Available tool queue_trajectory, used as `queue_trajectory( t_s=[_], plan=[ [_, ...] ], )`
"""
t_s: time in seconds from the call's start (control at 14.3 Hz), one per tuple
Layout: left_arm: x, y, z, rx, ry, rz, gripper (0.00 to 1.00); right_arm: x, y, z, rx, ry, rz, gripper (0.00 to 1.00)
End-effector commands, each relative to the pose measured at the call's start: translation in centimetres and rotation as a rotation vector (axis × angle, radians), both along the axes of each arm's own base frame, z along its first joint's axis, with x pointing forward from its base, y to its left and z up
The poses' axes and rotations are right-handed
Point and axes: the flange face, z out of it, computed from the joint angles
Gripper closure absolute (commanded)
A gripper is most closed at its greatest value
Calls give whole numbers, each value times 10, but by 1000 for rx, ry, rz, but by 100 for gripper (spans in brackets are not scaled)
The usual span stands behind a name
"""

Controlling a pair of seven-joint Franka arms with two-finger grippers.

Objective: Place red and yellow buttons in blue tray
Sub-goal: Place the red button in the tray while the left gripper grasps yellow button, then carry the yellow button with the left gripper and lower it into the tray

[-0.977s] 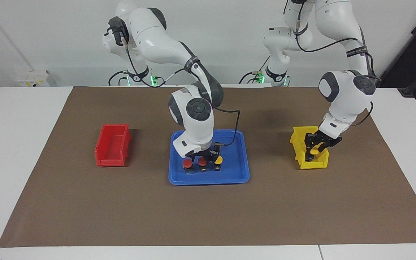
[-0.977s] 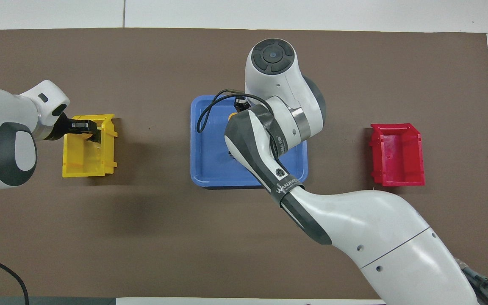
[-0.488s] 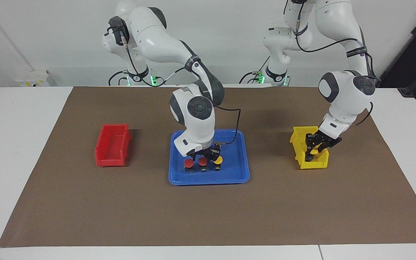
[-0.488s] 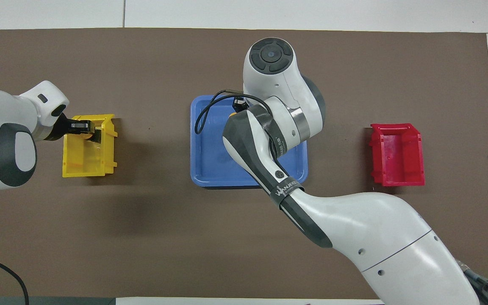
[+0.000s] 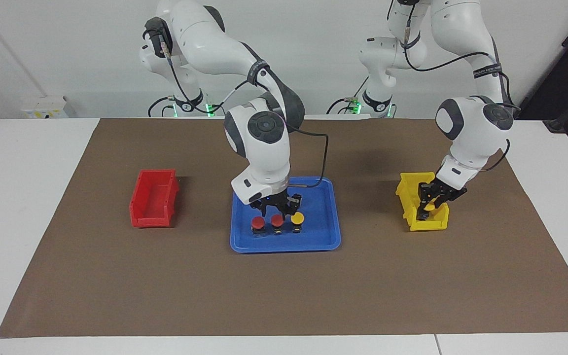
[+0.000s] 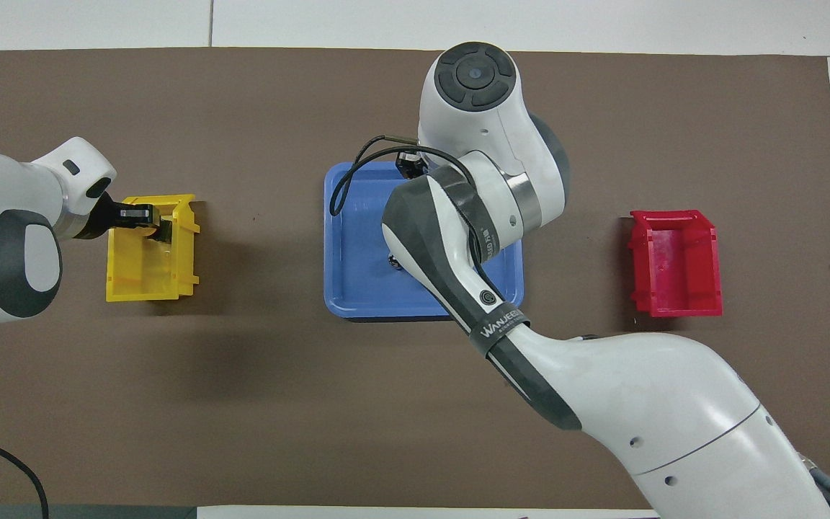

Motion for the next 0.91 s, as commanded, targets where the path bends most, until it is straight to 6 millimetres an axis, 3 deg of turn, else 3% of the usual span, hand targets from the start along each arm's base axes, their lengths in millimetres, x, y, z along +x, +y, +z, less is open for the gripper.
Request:
queue_trajectory(
  t_s=[0.0,0.07,0.14,0.28,0.35,0.42,0.56,0.7,0.84],
  plan=[
    [5,-9,53,-2,53,5,86,-3,-74,63,-13,27,66,29],
    [6,-10,73,-5,78,-2,88,-5,-106,85,-16,40,86,19],
    [7,-12,95,-7,97,-9,89,-8,-132,100,-17,48,104,1],
    [9,-16,141,19,113,28,91,-15,-185,126,-14,53,78,0],
    [10,-41,164,77,90,67,92,-21,-208,139,-15,59,50,0],
    [9,-76,173,92,68,102,93,-28,-236,152,-14,70,41,0],
    [6,-123,174,59,20,162,96,-58,-283,176,-8,116,128,0],
    [3,-165,166,-31,13,192,98,-94,-332,183,4,137,124,0],
    [7,-209,137,-55,11,189,98,-118,-357,186,10,145,110,0]
  ],
)
